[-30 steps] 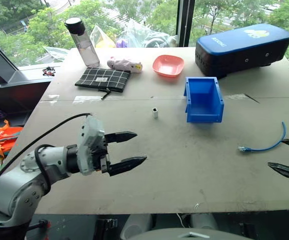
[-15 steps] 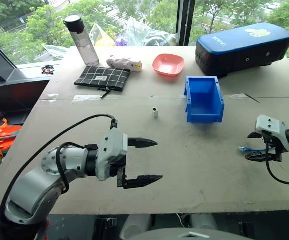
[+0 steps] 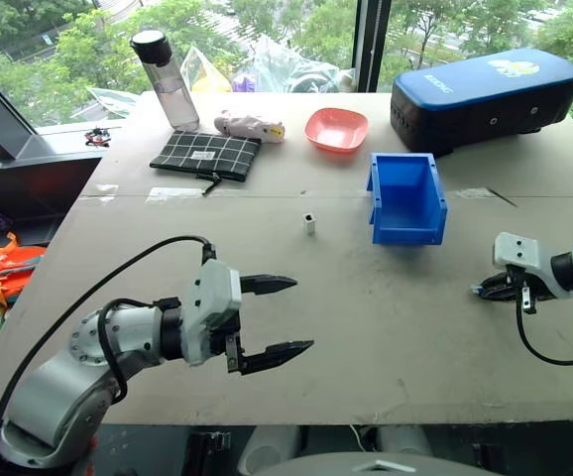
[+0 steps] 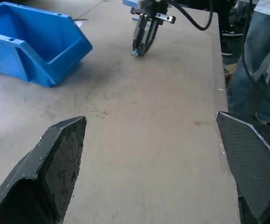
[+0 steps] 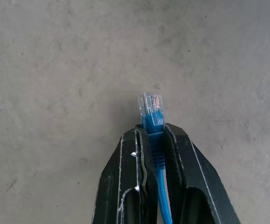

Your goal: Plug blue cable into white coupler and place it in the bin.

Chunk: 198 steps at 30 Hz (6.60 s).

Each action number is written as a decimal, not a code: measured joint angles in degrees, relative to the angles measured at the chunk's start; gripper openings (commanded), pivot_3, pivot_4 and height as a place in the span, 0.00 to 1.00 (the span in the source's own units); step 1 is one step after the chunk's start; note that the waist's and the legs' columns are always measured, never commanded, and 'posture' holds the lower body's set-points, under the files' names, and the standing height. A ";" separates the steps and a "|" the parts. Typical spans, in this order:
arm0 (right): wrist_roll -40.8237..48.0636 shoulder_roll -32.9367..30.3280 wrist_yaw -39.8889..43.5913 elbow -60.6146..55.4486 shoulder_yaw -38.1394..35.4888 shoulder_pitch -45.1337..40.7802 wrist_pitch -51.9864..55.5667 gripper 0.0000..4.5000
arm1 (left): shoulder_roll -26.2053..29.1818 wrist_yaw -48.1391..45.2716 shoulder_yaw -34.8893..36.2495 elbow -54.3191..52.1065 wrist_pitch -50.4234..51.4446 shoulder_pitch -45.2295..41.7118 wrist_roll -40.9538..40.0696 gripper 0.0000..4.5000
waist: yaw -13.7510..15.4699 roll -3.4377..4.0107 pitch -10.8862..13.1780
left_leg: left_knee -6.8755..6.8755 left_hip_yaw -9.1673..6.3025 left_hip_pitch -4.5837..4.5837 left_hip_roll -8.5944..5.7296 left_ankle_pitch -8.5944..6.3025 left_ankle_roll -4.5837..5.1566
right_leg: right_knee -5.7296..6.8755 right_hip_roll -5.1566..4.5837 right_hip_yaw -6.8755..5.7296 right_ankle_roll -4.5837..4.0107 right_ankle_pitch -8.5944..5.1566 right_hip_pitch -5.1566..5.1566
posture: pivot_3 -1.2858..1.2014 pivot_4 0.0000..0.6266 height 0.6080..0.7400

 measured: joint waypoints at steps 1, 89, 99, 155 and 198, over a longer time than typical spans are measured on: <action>0.31 0.17 -0.05 -2.47 0.00 0.83 0.65 0.01 | 0.02 -0.08 0.16 0.15 -0.21 0.14 0.20 1.00 | -0.09 0.01 0.00 | -0.01 0.01 0.01 0.01 0.00 0.00 | 0.02 0.01 0.01 0.00 0.00 0.00 | 0.52 0.24 0.98; 22.60 26.96 -34.43 -51.84 -28.25 55.04 4.67 0.99 | -34.56 -10.02 -32.68 76.55 -27.56 -53.03 40.20 0.72 | 1.18 0.09 -0.17 | 0.69 -0.12 -0.02 -0.26 -0.13 0.25 | 0.10 -0.02 -0.10 0.47 0.12 0.34 | 0.52 0.24 0.98; 22.30 27.45 -36.50 -53.74 -27.22 56.14 4.66 0.99 | -37.35 -13.41 -31.66 85.66 -35.49 -55.41 42.12 0.01 | 1.13 0.08 -0.17 | 0.70 -0.15 -0.02 -0.27 -0.13 0.25 | 0.10 -0.02 -0.13 0.49 0.13 0.34 | 0.52 0.24 0.98; 75.85 44.20 -61.14 -44.79 -19.05 32.66 11.51 0.00 | -17.60 -0.93 -11.24 36.83 10.59 -32.38 10.41 0.91 | -1.59 0.46 -0.27 | 0.11 -0.53 0.08 -0.15 -0.04 0.08 | 0.18 0.08 0.18 0.42 0.15 -0.09 | 0.52 0.24 0.98; 43.93 29.70 -43.97 -32.22 -5.25 14.95 11.23 0.00 | -30.19 -26.76 -25.62 73.13 -33.51 -45.27 37.76 0.13 | -1.46 0.23 -0.34 | 0.63 -0.92 -0.15 -0.63 -0.04 0.11 | 0.30 -0.01 -0.18 0.49 0.19 0.01 | 0.52 0.24 0.98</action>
